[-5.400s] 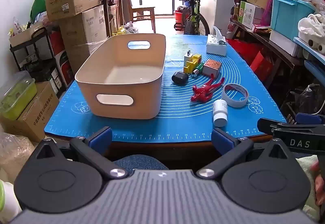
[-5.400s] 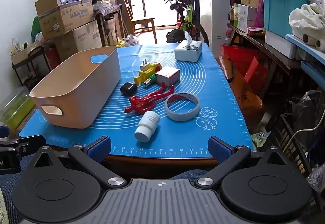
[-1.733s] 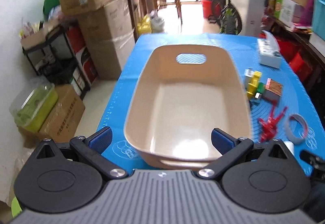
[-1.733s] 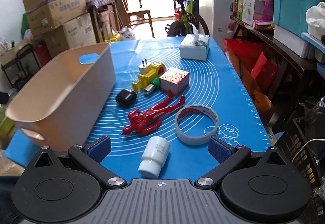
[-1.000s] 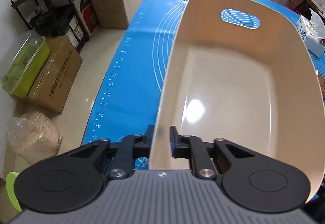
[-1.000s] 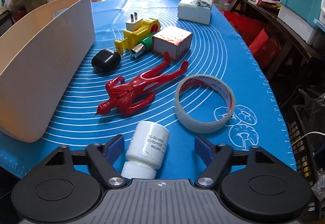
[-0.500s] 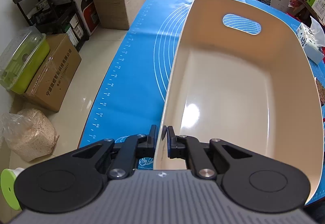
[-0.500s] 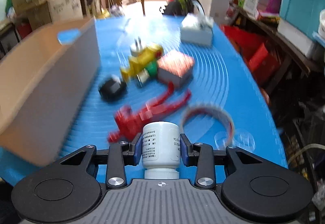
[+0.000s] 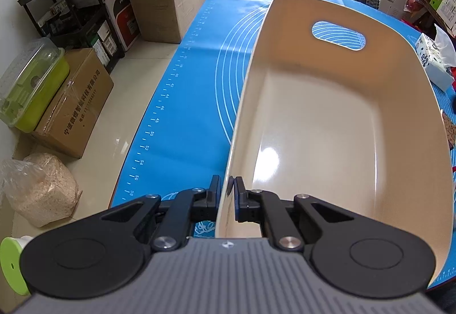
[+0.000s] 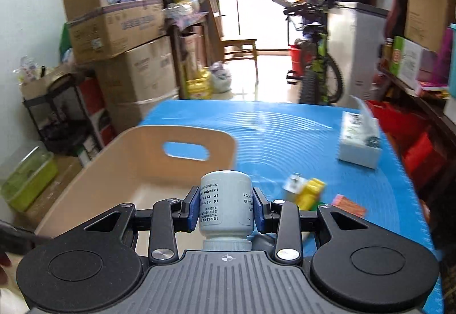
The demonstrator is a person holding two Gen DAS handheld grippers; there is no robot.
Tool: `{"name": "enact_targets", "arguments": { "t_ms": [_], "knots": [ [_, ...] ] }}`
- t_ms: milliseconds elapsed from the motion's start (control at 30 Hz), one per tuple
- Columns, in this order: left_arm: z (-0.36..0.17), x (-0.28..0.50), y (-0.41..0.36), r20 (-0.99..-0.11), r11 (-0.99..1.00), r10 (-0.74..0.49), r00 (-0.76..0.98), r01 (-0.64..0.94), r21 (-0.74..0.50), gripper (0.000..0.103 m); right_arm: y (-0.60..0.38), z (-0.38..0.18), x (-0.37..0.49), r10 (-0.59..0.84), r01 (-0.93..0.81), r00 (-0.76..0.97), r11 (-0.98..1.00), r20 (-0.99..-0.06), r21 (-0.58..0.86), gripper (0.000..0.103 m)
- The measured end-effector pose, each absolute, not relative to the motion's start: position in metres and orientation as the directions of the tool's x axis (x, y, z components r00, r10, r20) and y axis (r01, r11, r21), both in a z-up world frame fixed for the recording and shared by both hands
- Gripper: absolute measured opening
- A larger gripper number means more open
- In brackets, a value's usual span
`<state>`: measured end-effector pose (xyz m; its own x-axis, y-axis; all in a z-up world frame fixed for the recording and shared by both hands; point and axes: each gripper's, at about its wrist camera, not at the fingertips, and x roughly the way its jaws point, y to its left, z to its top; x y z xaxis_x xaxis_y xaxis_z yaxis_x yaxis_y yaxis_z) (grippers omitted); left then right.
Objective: Organize rigid objects
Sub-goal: 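Carry the pill bottle into the beige basket and open the right gripper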
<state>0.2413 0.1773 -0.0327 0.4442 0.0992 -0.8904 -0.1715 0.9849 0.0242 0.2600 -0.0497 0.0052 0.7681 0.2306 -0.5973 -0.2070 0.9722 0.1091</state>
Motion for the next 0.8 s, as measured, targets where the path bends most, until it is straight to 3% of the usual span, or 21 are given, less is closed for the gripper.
{"name": "enact_targets", "arguments": {
  "t_ms": [233,533,667,800],
  "knots": [
    [-0.033,0.241,0.178,-0.888,0.985,0.091,0.452,-0.171,0.014,0.01,0.013,-0.012,0.272,0.293,-0.314,0.694,0.945,-0.658,0.09,0.044],
    [-0.033,0.24,0.179,-0.889,0.985,0.088,0.45,-0.172,0.011,0.01,0.058,-0.06,0.276,0.266,-0.425,0.5,0.905,-0.824,0.034,0.044],
    [-0.033,0.24,0.179,-0.888,0.985,0.088,0.451,-0.172,0.01,0.009,0.061,-0.063,0.279,0.241,-0.43,0.443,0.902,-0.864,0.031,0.045],
    [-0.034,0.241,0.179,-0.888,0.985,0.088,0.451,-0.174,0.009,0.009,0.051,-0.056,0.275,0.261,-0.416,0.465,0.908,-0.846,0.052,0.051]
  ]
}}
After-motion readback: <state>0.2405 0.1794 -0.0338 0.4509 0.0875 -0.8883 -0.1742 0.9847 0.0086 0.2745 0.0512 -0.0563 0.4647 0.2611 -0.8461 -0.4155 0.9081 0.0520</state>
